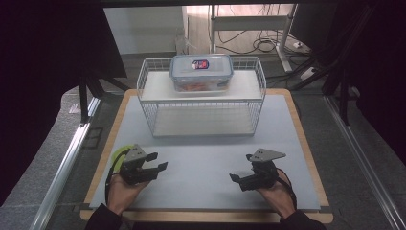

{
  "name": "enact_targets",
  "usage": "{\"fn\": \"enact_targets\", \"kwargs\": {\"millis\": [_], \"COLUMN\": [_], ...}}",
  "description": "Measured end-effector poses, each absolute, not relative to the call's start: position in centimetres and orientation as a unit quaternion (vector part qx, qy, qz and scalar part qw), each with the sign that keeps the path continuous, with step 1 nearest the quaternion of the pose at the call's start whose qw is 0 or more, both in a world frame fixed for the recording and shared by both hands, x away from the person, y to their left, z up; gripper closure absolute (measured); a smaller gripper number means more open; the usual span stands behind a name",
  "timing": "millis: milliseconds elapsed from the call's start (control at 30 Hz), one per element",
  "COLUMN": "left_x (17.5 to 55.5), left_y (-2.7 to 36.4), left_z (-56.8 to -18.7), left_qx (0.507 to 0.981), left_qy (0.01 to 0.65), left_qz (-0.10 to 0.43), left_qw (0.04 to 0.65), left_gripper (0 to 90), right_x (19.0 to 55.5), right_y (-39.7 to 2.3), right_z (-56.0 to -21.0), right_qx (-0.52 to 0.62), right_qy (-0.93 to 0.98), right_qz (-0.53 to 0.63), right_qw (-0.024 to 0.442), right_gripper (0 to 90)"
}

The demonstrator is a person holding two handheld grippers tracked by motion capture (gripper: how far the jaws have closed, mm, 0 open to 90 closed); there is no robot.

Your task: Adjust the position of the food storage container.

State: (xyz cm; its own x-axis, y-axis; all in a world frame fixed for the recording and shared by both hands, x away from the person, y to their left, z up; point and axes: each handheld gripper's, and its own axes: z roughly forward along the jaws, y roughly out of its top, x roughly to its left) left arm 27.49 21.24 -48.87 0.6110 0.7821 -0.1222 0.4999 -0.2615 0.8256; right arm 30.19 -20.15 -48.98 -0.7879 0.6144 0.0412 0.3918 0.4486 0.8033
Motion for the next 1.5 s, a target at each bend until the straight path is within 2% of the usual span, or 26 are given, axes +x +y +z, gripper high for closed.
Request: {"fn": "enact_targets", "kwargs": {"millis": [200, 233, 333, 667, 900, 1267, 1500], "left_x": [27.8, 27.8, 27.8, 27.6, 27.6, 27.8, 28.0], "left_y": [23.5, 23.9, 25.7, 31.5, 34.0, 33.6, 33.3], "left_z": [-48.6, -48.6, -48.4, -48.9, -50.1, -51.5, -51.6], "left_qx": [0.774, 0.773, 0.762, 0.714, 0.695, 0.712, 0.707], "left_qy": [0.432, 0.436, 0.453, 0.519, 0.556, 0.570, 0.574], "left_qz": [0.184, 0.193, 0.205, 0.256, 0.264, 0.245, 0.238], "left_qw": [0.424, 0.419, 0.416, 0.394, 0.373, 0.330, 0.338], "left_gripper": [78.0, 86.8, 89.9, 90.0, 90.0, 90.0, 90.0], "right_x": [30.2, 30.2, 30.2, 30.2, 30.2, 30.2, 30.3], "right_y": [-19.9, -19.9, -19.9, -19.4, -19.5, -19.5, -19.4], "right_z": [-49.2, -49.3, -49.3, -49.7, -49.7, -49.7, -49.8], "right_qx": [0.296, 0.298, 0.298, 0.284, 0.284, 0.283, 0.284], "right_qy": [0.846, 0.846, 0.846, 0.857, 0.857, 0.859, 0.861], "right_qz": [0.425, 0.425, 0.425, 0.415, 0.413, 0.409, 0.405], "right_qw": [0.125, 0.122, 0.121, 0.114, 0.116, 0.118, 0.118], "right_gripper": [4.4, 4.6, 4.8, 5.6, 5.7, 5.8, 5.9]}}
